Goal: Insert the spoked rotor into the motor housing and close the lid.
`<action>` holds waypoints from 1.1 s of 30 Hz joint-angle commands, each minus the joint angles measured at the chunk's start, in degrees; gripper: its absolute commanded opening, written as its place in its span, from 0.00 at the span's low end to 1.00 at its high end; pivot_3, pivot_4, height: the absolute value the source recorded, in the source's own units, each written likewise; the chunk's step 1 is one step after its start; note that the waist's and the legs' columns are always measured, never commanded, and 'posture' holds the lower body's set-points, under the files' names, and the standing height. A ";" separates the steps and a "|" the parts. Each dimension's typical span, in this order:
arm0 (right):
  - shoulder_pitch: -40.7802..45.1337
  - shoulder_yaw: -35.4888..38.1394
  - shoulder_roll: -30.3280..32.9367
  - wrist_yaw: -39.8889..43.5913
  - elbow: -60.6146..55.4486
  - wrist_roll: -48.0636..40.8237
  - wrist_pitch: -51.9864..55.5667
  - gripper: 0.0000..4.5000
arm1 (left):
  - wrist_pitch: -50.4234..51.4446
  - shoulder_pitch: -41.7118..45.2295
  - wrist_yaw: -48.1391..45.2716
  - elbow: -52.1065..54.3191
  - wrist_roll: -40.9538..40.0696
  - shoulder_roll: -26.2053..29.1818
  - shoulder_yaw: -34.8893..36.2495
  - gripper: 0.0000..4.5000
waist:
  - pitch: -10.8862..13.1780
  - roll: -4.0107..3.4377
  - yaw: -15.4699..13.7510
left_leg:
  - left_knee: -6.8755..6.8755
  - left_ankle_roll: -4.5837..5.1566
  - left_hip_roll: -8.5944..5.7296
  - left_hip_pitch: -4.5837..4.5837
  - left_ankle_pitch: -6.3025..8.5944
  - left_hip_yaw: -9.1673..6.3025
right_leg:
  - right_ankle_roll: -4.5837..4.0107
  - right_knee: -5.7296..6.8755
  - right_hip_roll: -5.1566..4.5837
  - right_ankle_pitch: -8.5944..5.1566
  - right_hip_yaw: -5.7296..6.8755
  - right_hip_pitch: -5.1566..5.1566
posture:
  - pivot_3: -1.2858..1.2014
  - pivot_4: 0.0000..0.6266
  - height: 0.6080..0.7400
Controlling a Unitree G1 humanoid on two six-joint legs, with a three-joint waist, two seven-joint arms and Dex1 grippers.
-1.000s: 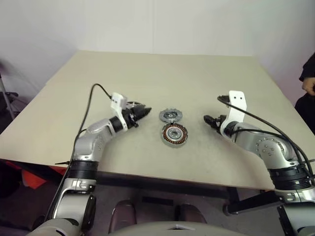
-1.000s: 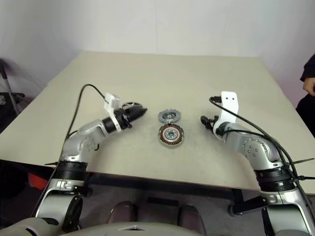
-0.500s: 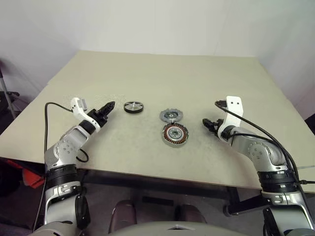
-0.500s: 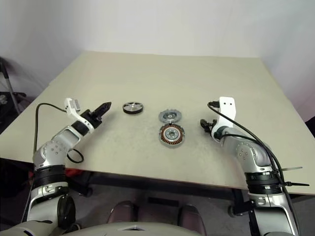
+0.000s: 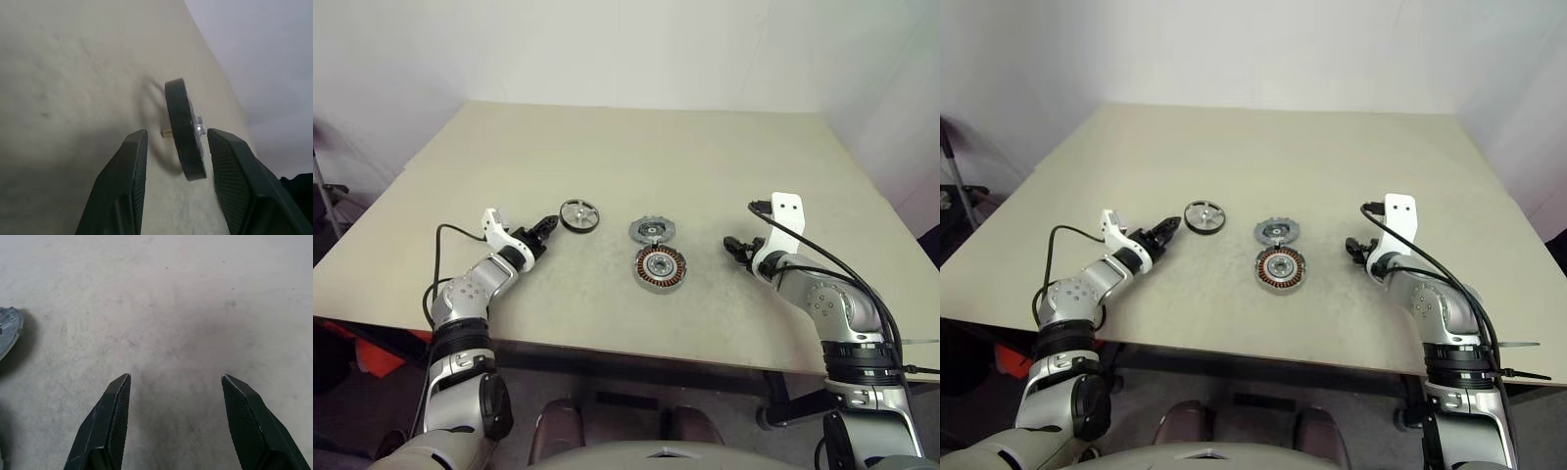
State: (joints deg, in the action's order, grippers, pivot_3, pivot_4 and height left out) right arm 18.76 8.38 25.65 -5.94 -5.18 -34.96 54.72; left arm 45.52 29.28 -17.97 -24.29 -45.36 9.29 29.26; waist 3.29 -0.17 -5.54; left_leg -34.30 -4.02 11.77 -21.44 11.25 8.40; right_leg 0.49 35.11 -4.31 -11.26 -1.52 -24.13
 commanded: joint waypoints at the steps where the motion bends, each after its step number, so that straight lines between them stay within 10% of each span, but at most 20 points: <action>1: 0.35 1.61 -0.67 0.80 -3.07 1.27 0.41 0.74 | -0.84 2.09 -0.49 -1.31 -0.31 -0.19 -0.37 0.46 | 0.00 0.00 0.02 | 0.00 0.00 0.00 0.01 0.00 0.00 | 0.00 0.00 0.00 0.00 0.00 0.01 | 0.52 0.00 1.00; 16: 0.47 3.00 -3.00 2.98 -3.56 5.38 1.02 0.74 | -9.09 10.33 -1.64 -17.40 4.46 -2.12 -1.44 0.46 | 0.00 0.00 -0.13 | 0.04 0.00 -0.02 0.05 0.00 0.00 | -0.01 -0.06 -0.01 0.01 0.01 0.07 | 0.52 0.00 1.00; 21: 0.23 3.78 -3.52 3.15 -3.91 6.11 1.14 0.75 | -10.54 11.62 -1.97 -20.82 5.42 -1.91 -1.51 0.18 | 0.00 0.00 -0.15 | 0.06 0.00 -0.03 0.30 0.00 0.00 | -0.01 -0.10 -0.09 0.01 0.00 0.32 | 0.52 0.00 1.00; 33: 0.42 5.14 -3.23 3.33 -0.91 10.72 -0.53 0.75 | -3.10 11.56 -5.18 -16.78 -1.66 -2.93 1.42 0.18 | 0.00 -0.03 -0.04 | 0.19 0.01 -0.02 0.70 0.01 0.00 | 0.14 -0.32 -0.10 -0.09 0.02 0.84 | 0.52 0.00 1.00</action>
State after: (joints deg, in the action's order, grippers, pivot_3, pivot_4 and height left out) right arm 18.55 12.06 21.65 -2.59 -5.96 -25.75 55.56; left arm 39.00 40.58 -21.90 -43.90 -43.42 6.99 29.61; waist 3.28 -0.19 -5.58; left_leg -34.10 -4.01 11.75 -20.74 11.26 8.41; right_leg 0.54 34.78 -4.42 -11.30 -1.51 -23.31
